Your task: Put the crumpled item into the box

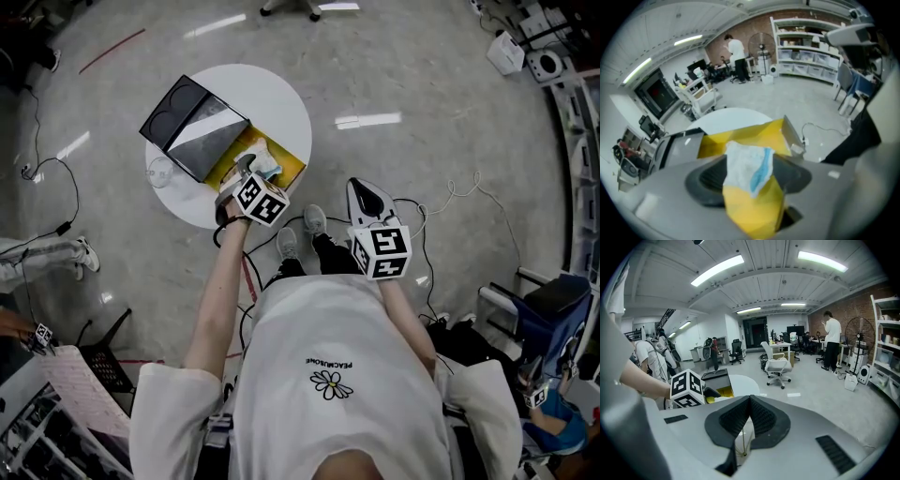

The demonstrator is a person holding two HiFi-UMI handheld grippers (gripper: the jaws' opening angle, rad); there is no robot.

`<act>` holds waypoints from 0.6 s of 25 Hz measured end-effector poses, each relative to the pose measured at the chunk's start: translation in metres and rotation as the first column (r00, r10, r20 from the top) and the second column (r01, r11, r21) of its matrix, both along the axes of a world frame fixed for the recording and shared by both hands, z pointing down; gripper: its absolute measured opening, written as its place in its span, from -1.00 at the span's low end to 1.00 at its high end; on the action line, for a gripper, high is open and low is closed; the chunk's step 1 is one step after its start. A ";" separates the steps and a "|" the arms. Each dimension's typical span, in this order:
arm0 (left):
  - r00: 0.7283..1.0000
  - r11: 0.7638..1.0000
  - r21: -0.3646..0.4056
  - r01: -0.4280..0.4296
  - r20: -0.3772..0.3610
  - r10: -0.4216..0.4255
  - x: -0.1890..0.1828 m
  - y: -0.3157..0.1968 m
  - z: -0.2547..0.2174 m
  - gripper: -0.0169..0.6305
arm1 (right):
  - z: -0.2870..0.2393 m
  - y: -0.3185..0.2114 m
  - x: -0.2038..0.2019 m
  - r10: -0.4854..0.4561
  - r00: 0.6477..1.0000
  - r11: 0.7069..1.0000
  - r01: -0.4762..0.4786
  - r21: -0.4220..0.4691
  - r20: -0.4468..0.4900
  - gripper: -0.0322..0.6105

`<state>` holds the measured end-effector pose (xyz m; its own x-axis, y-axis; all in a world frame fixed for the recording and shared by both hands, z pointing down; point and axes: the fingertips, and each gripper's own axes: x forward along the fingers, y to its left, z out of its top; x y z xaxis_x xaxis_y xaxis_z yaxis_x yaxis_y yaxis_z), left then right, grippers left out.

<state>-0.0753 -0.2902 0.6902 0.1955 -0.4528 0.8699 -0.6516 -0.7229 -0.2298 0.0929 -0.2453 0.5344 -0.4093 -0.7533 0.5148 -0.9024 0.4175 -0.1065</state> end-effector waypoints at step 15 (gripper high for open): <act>0.968 0.954 0.220 0.201 -0.197 -0.159 -0.015 -0.049 -0.115 -0.01 | -0.018 -0.014 -0.030 -0.085 0.996 0.994 0.083 0.070 0.023 -0.89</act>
<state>-0.0898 -0.3387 0.5751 0.2309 -0.6831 0.6929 -0.8112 -0.5284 -0.2506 0.0633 -0.2589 0.5162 -0.4853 -0.7490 0.4512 -0.8610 0.4991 -0.0976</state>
